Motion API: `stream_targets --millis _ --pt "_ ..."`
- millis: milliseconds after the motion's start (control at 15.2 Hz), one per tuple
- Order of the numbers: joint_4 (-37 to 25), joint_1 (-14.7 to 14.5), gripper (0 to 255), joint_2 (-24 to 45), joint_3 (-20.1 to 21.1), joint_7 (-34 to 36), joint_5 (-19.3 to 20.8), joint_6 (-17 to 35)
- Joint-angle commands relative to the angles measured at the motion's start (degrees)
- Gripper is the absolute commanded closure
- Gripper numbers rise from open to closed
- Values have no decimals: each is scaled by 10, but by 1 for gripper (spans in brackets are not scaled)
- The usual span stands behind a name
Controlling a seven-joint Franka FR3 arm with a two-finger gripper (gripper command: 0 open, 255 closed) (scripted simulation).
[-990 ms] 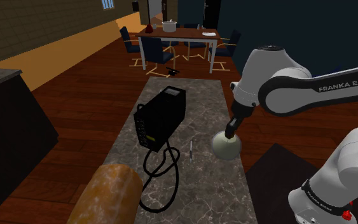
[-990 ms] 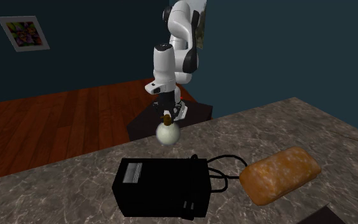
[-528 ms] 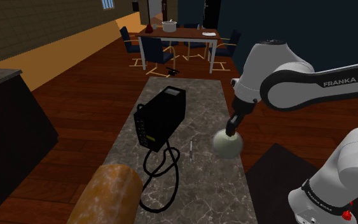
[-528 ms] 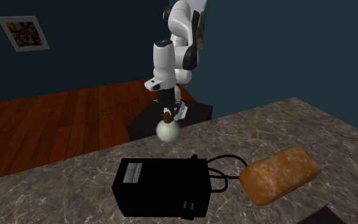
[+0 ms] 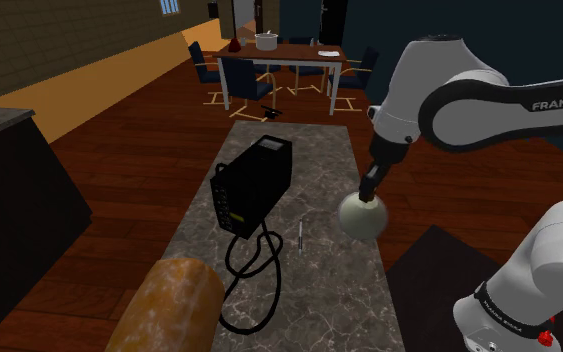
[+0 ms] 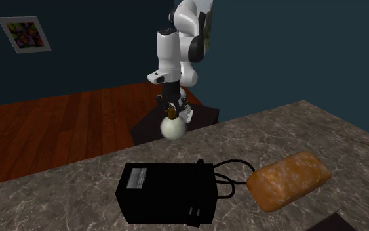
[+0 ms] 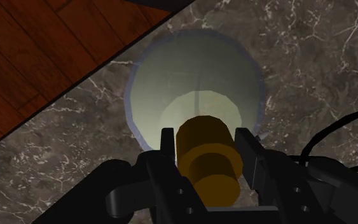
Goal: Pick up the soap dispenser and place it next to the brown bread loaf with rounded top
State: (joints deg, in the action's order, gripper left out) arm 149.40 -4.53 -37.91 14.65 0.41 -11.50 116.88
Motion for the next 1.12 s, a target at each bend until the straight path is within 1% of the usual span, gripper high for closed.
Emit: stream_targets --millis 0,1056 --pt "-14 1 255 -5 -2 1 2 -18" --pt "-132 7 255 -12 -18 7 17 -143"
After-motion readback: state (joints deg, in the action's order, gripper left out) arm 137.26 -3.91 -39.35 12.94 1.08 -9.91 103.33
